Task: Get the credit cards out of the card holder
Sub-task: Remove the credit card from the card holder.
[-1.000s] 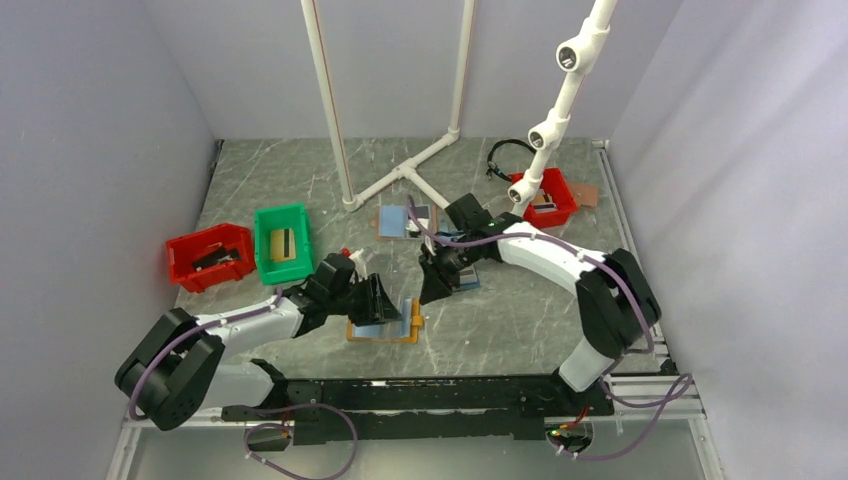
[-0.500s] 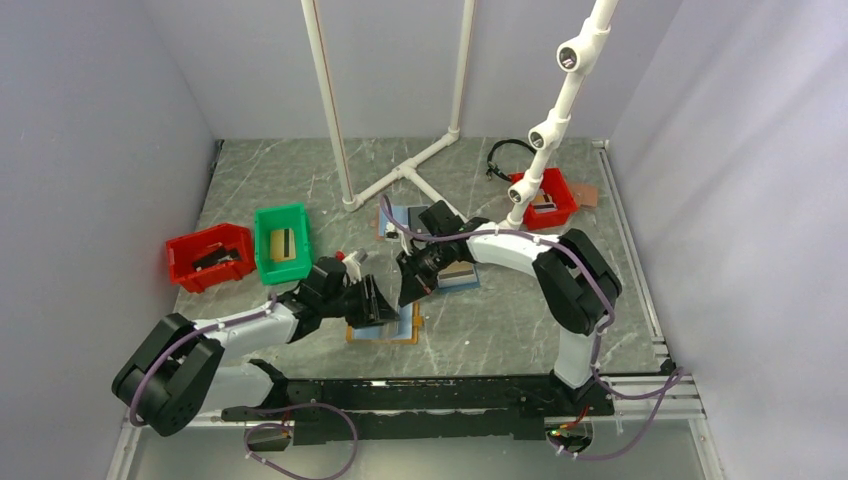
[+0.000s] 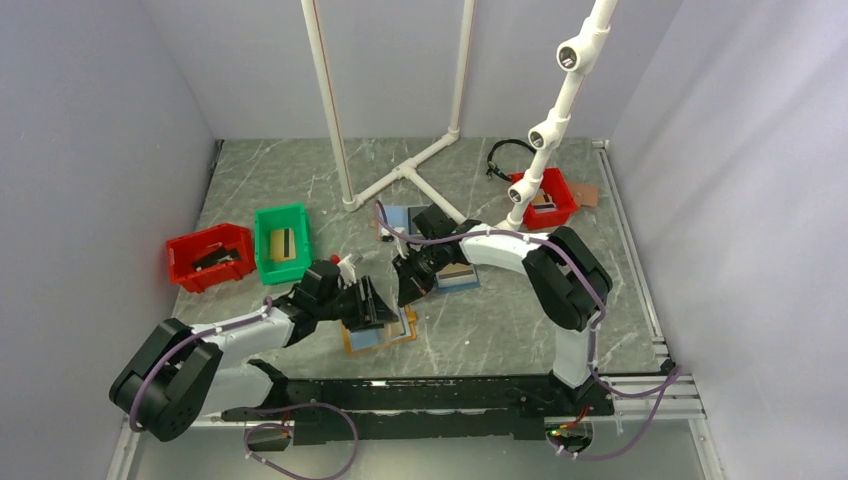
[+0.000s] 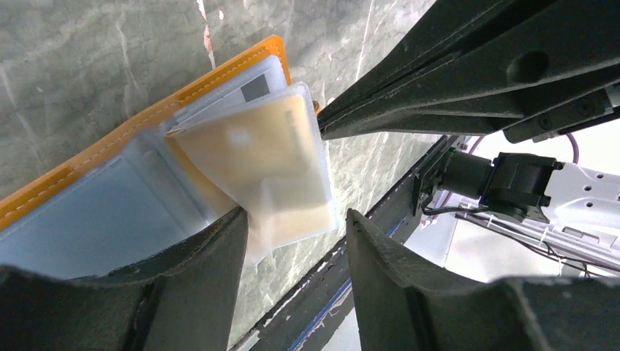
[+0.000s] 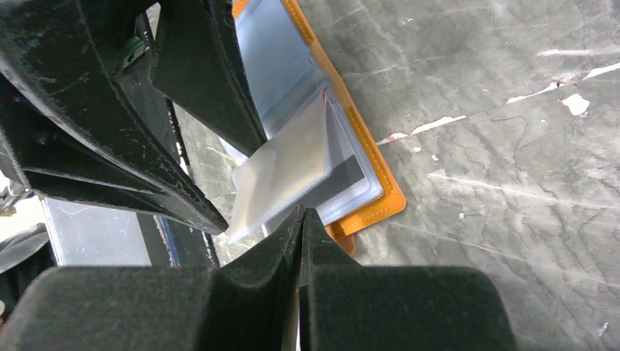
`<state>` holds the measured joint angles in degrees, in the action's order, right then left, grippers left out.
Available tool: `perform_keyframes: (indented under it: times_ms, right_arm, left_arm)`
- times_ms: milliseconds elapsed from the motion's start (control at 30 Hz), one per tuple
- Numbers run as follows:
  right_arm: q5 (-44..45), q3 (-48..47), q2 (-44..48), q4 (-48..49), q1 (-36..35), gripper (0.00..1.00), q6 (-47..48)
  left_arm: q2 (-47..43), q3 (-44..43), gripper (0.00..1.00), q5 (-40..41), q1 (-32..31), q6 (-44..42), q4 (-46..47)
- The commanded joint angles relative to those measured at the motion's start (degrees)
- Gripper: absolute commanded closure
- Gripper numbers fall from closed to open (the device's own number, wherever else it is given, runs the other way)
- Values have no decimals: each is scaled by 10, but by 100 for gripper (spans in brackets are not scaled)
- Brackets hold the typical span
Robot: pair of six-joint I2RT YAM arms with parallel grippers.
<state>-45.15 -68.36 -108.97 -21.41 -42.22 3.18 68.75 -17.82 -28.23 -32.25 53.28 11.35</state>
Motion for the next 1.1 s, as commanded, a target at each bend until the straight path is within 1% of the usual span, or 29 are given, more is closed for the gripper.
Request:
perform_keyframes:
  times_ms: [0, 33, 133, 233, 433, 567, 667, 733, 800, 867, 933, 1067]
  right_arm:
    - [7, -21, -4, -1, -3, 96, -2]
    - [-1, -21, -5, 0, -3, 95, -2]
    - [-33, -23, -6, 1, -4, 95, -5]
    - [-70, -23, -8, 6, -8, 95, -12]
    - [-140, -27, -21, 25, -13, 95, -44]
    - [-167, -26, -30, 39, -15, 95, -70]
    - [-170, -25, -29, 43, -15, 94, -74]
    - [-166, -26, -27, 41, -15, 92, -71]
    - [-154, -29, -24, 32, -15, 84, -63]
    - [-146, -30, -22, 29, -15, 80, -57]
    - [-136, -31, -19, 25, -15, 77, -52]
    - [-109, -32, -21, 18, -15, 76, -46]
  left_arm:
    - [-16, 4, 43, -11, 8, 1, 12]
    - [-16, 2, 42, -8, 9, -2, 3]
    - [-10, -7, 33, -1, 9, -9, -18]
    - [-2, -14, 29, 4, 9, -13, -28]
    - [20, -21, 28, -3, 9, -16, -19]
    - [16, -23, 28, -4, 9, -17, -24]
    - [-1, -22, 32, 1, 9, -16, -40]
    - [-14, -19, 41, 8, 9, -15, -53]
    - [-25, -15, 50, 17, 9, -16, -66]
    - [-32, -11, 56, 26, 9, -17, -81]
    - [-36, -11, 58, 35, 9, -17, -97]
    - [-45, -11, 58, 50, 9, -17, -129]
